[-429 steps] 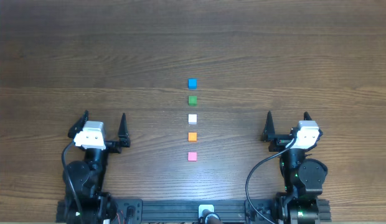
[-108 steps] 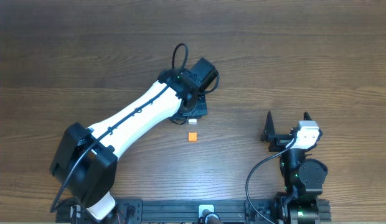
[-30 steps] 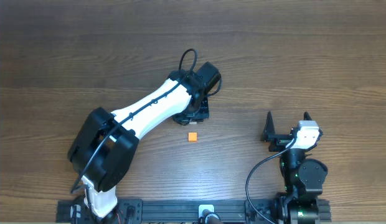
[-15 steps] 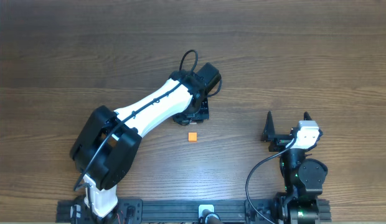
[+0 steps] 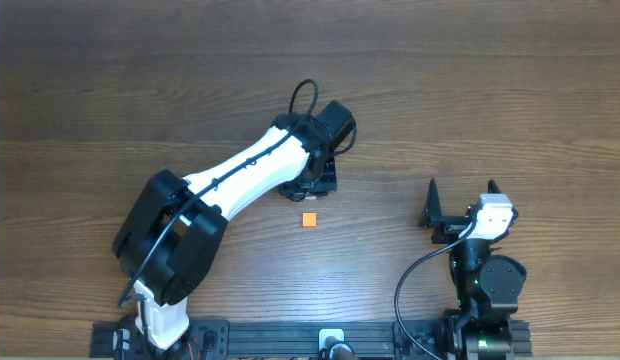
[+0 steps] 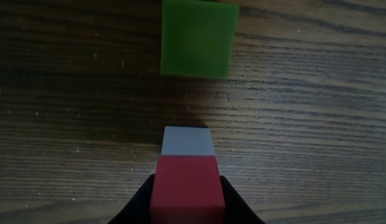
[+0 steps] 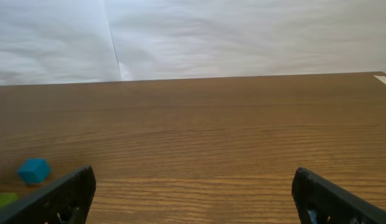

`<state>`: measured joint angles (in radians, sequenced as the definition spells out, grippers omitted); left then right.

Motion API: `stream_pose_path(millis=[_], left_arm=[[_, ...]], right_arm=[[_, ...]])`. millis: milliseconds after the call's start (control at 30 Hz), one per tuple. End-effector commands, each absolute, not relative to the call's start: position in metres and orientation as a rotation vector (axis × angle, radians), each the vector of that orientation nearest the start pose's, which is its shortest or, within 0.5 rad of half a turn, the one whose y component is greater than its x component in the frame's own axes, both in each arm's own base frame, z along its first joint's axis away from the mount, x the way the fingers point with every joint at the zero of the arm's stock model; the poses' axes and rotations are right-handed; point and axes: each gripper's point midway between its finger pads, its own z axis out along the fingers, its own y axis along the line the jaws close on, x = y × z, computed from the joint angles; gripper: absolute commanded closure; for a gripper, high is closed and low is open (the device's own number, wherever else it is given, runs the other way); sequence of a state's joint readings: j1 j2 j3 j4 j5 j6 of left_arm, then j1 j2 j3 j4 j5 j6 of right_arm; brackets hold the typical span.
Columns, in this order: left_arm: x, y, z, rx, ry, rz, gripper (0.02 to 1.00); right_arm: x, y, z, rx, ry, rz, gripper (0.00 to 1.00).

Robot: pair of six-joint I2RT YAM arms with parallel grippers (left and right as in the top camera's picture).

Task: Stack Cubes

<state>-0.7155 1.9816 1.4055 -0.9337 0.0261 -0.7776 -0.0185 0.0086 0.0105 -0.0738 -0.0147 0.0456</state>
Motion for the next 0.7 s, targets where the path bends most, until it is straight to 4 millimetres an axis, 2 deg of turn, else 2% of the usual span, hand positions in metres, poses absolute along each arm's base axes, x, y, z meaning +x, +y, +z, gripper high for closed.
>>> stream_pose_path(millis=[33,400,567,700], left_arm=[[0.2878,-0.2541,0.0239,-0.088,3.116,-0.101,0.816],[0.2871,-0.2539,0.0213,-0.087,3.122,-0.093,0.796],[0.2871,-0.2539,0.0213,-0.087,3.122,-0.093,0.695],[0.2871,-0.2539,0.0213,-0.087,3.122,-0.093,0.654]], right_arm=[[0.2462,-0.0022,0.1564,0.043,1.646,0.029,0.007],[0.2462,-0.0022,0.1564,0.042,1.646,0.029,0.007],[0.2461,-0.0022,0.1565,0.042,1.645,0.029,0.009],[0.2462,-0.0022,0.1564,0.042,1.646,0.029,0.007]])
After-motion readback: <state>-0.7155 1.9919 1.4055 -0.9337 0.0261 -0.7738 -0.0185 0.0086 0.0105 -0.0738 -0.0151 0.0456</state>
